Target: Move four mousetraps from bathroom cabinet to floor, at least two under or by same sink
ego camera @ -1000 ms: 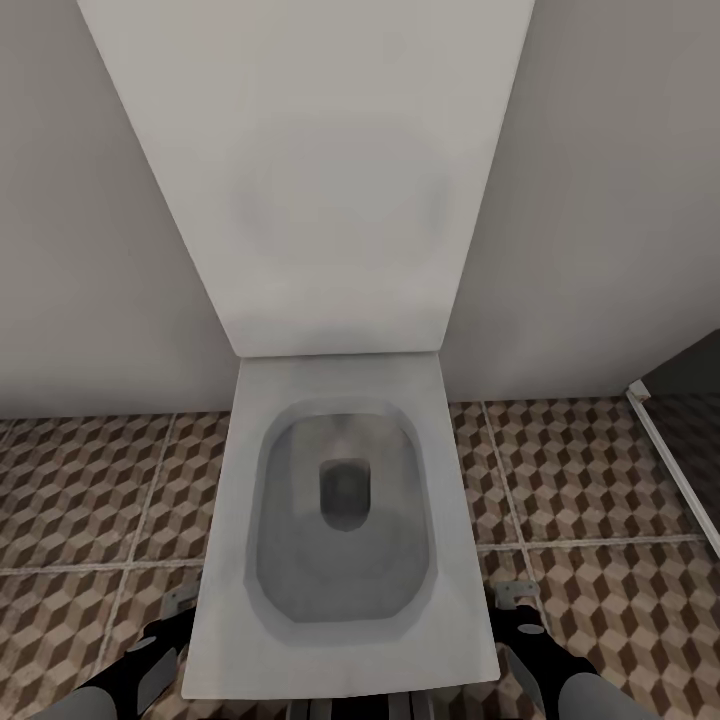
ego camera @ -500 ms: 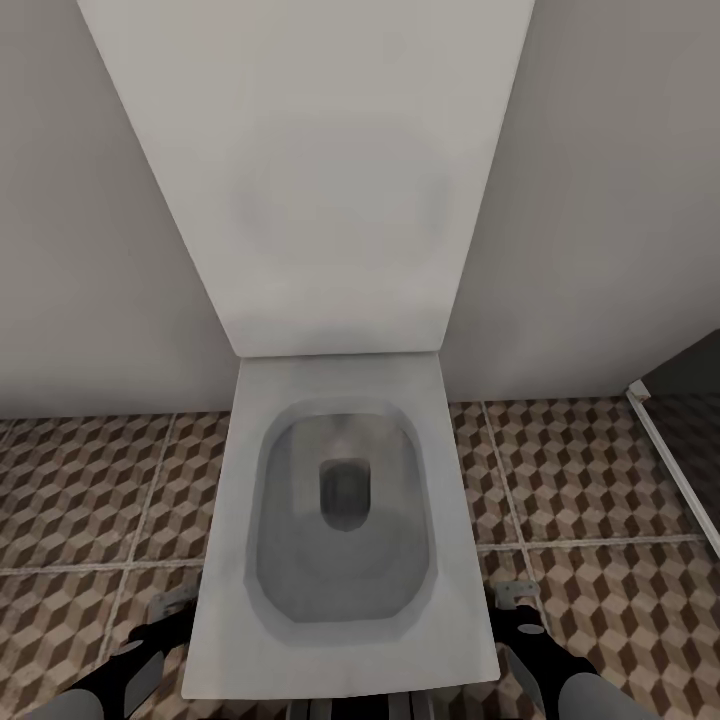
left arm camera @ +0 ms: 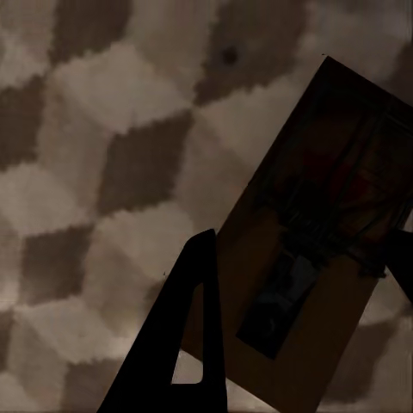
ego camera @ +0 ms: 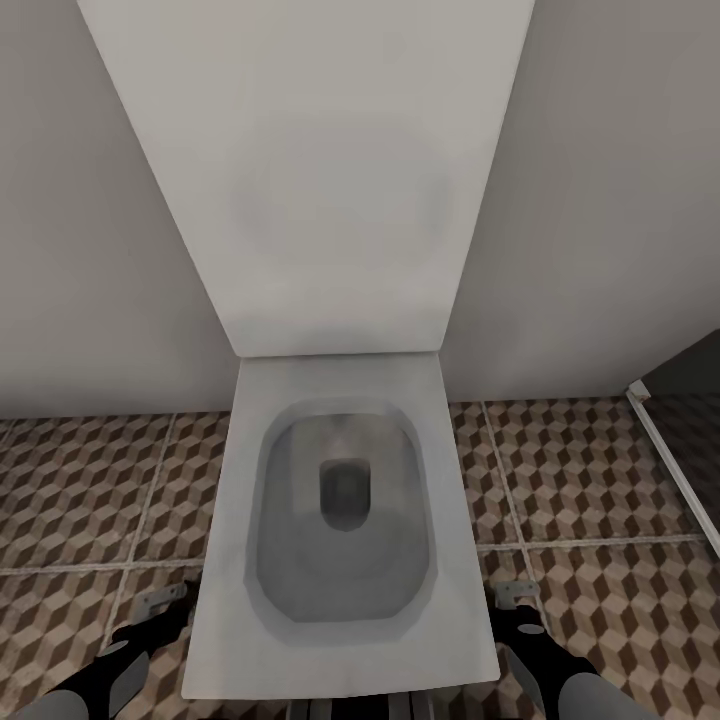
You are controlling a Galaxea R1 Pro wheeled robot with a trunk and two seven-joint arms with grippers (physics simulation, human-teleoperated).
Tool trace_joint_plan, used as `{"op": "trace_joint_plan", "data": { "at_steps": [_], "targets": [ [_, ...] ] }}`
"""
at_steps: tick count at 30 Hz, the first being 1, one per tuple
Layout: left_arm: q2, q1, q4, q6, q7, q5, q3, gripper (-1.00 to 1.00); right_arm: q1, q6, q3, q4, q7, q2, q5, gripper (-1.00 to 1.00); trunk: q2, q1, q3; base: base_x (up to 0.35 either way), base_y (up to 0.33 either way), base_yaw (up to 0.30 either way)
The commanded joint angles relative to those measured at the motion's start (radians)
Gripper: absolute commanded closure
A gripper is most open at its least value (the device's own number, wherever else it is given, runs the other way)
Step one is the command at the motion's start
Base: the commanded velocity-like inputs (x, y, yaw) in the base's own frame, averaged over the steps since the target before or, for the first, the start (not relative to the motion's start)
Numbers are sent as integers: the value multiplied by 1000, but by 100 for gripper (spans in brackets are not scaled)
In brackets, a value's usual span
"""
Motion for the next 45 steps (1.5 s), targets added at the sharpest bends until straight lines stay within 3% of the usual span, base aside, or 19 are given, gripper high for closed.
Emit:
{"op": "trace_joint_plan", "data": {
  "at_steps": [1,26,39,45],
  "targets": [
    [2,0,0,-2,5,5,-9,100,-1,-2,-8,1,-1,0,10,-100,0,0,0,0,0,0],
    [-5,0,2,4,6,-4,-18,100,-1,-2,-7,1,-1,0,10,-100,0,0,0,0,0,0],
    [-26,-1,17,4,7,-11,-22,100,-1,-3,-7,1,-1,0,10,-100,0,0,0,0,0,0],
    [-37,-2,23,4,40,-19,-23,100,-1,-3,-7,1,-1,0,10,-100,0,0,0,0,0,0]
  ]
}}
